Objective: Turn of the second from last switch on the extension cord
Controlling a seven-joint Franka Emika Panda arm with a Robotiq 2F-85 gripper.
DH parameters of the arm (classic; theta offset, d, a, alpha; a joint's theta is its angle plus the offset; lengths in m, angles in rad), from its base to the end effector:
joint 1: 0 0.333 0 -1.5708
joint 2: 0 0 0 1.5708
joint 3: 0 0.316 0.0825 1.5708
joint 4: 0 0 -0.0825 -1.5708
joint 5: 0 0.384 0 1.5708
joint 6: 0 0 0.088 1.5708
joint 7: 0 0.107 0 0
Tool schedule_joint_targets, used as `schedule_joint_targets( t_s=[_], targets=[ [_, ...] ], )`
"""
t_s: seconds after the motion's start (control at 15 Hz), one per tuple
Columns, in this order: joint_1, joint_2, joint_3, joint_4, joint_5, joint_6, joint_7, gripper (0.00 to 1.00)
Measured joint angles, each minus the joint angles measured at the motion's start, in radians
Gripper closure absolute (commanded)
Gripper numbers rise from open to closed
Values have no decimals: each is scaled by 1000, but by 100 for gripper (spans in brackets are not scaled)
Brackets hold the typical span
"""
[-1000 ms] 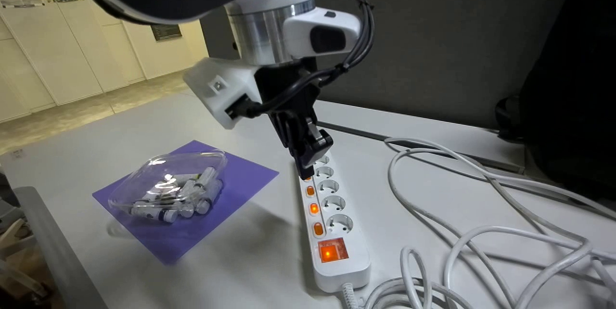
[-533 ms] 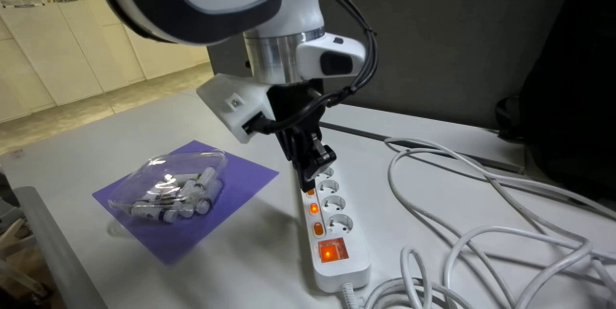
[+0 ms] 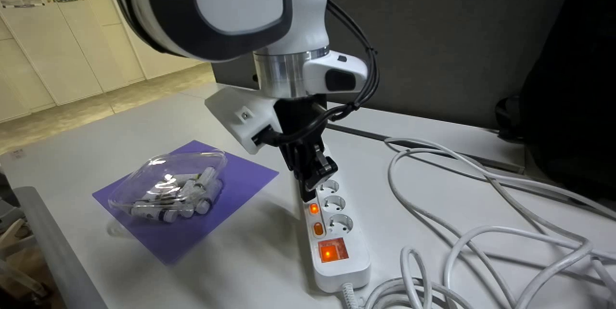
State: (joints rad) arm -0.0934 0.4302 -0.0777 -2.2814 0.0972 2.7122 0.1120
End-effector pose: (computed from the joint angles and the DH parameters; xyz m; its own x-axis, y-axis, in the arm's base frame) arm 0.5214 -0.0953 0.1649 0.9344 -0.3563 0.0019 -0.3563 -0.9343 -0.0086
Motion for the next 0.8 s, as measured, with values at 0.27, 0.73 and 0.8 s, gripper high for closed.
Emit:
schedule_joint_targets(
  t_s=[0.27, 0.73, 0.8],
  targets=[
    [4, 11, -11, 5, 0, -18, 6, 100],
    [7, 12, -39, 5, 1, -43, 33, 100],
    [7, 12, -39, 5, 1, -42, 33, 100]
  ],
)
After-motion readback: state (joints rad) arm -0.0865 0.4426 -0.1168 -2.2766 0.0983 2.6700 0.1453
